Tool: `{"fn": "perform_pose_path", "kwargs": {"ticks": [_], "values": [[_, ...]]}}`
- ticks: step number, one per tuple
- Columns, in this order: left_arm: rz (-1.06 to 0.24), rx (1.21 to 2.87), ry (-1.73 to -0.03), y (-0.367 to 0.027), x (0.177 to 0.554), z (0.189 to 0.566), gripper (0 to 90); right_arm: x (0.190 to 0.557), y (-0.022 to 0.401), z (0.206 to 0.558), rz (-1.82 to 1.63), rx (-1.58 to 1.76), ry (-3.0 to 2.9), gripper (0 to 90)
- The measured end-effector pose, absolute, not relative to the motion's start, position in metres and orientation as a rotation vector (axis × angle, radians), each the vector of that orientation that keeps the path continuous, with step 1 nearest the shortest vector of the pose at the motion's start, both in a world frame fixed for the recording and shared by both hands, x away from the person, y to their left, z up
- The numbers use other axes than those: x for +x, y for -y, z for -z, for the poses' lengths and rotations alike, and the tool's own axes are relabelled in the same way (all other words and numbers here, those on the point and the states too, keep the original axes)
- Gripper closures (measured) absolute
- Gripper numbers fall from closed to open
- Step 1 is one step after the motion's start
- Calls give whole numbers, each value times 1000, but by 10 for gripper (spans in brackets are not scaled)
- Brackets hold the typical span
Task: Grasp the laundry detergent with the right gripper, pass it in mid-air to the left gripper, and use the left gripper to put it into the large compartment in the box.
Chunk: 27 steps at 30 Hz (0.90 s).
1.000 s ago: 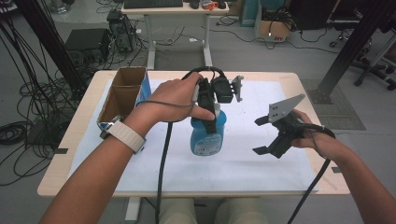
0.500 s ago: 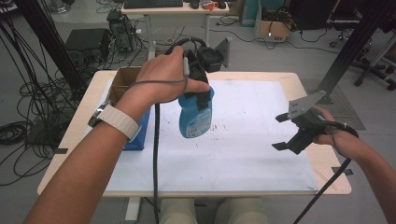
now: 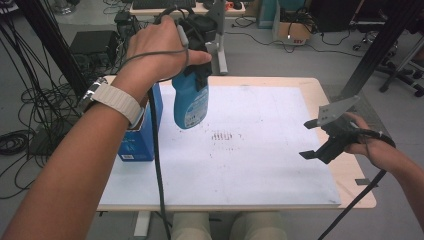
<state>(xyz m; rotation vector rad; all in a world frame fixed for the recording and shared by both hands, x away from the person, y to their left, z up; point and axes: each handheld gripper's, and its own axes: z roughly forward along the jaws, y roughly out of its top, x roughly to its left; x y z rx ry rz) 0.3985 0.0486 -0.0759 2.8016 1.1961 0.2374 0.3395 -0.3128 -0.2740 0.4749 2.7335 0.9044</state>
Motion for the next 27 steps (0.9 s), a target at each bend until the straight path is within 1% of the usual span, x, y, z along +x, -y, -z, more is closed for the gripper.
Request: {"fn": "perform_pose_path", "kwargs": {"ticks": [2, 7, 10, 11, 16, 22, 27], "values": [[-247, 2761, -1267, -56, 402, 73, 377, 340, 313, 274, -901, 479, -2733, 43], [-250, 2720, -1375, -73, 410, 69, 377, 343, 317, 276, -896, 498, -2734, 44], [-241, 2654, -1459, -84, 414, 66, 377, 345, 320, 277, -889, 508, -2734, 44], [-253, 2609, -1516, -87, 415, 67, 377, 346, 321, 277, -876, 511, -2734, 44], [-264, 2539, -1629, -107, 421, 64, 377, 350, 326, 281, -879, 530, -2723, 44], [-259, 2497, -1731, -129, 428, 61, 378, 353, 330, 283, -872, 556, -2723, 46], [-282, 2439, -1824, -142, 433, 62, 378, 355, 330, 284, -872, 563, -2725, 47]]}}
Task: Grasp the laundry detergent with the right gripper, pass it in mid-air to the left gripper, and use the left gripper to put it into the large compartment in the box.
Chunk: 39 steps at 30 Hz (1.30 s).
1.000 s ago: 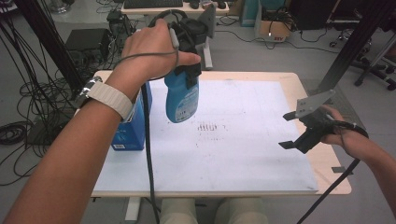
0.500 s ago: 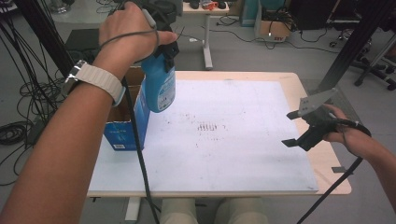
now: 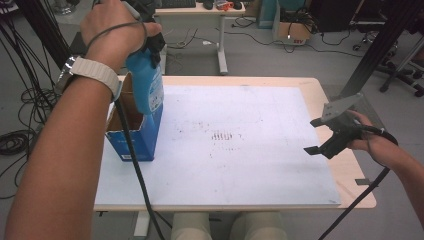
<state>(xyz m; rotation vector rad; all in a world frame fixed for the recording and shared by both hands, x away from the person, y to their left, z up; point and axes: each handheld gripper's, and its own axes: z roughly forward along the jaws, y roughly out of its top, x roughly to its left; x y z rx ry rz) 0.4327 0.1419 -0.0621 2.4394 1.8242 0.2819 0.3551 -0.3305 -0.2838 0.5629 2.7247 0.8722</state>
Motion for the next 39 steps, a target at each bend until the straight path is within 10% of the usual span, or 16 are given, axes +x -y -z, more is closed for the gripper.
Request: {"fn": "perform_pose_path", "kwargs": {"ticks": [39], "values": [[-323, 2239, -2068, -206, 449, 120, 377, 359, 332, 293, -873, 591, -2716, 47]]}}
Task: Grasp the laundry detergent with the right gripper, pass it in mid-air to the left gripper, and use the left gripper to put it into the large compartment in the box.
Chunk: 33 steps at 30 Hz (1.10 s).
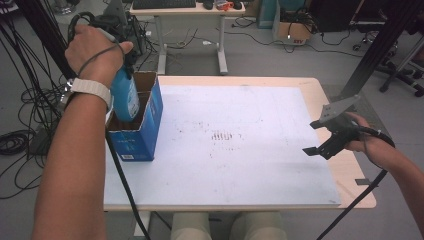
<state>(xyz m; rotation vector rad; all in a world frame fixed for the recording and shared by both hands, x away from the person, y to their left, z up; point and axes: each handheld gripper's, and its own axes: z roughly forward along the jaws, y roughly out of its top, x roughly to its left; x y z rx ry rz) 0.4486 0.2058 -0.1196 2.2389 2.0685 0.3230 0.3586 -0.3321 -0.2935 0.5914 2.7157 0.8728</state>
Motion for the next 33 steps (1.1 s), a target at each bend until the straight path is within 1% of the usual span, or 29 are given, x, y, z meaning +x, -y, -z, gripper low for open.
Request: {"fn": "perform_pose_path", "kwargs": {"ticks": [8, 17, 22, 24, 33], "values": [[-291, 2241, -2073, -207, 452, 142, 377, 360, 333, 296, -858, 564, -2727, 47], [-290, 2254, -2076, -209, 455, 168, 377, 360, 333, 298, -866, 573, -2725, 48], [-311, 2273, -2076, -210, 456, 183, 377, 359, 334, 299, -861, 580, -2727, 47], [-302, 2267, -2080, -211, 456, 187, 377, 356, 334, 298, -846, 642, -2734, 47], [-283, 2271, -2069, -213, 457, 210, 377, 357, 332, 298, -832, 640, -2745, 47]]}}
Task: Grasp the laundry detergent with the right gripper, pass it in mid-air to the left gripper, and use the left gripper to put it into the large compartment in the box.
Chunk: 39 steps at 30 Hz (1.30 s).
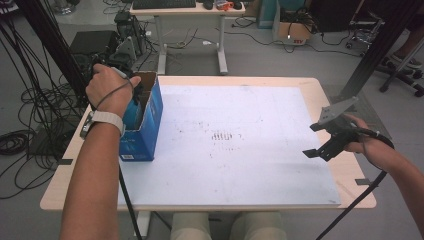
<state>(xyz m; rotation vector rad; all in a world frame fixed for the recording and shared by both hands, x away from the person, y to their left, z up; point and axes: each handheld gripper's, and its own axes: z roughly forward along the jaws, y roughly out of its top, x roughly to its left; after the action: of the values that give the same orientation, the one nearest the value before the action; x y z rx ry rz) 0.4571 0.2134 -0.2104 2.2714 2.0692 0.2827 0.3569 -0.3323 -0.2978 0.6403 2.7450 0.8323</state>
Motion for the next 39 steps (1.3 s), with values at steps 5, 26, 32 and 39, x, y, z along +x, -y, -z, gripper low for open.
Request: {"fn": "perform_pose_path", "kwargs": {"ticks": [5, 26, 32, 39], "values": [[-281, 2289, -2065, -214, 458, 220, 377, 357, 331, 299, -830, 653, -2749, 47], [-271, 2280, -2077, -215, 459, 260, 376, 356, 334, 301, -824, 676, -2747, 48], [-250, 2278, -2068, -218, 459, 263, 376, 357, 335, 301, -827, 662, -2746, 48], [-256, 2301, -2044, -217, 459, 264, 375, 356, 335, 300, -834, 663, -2740, 47]]}}
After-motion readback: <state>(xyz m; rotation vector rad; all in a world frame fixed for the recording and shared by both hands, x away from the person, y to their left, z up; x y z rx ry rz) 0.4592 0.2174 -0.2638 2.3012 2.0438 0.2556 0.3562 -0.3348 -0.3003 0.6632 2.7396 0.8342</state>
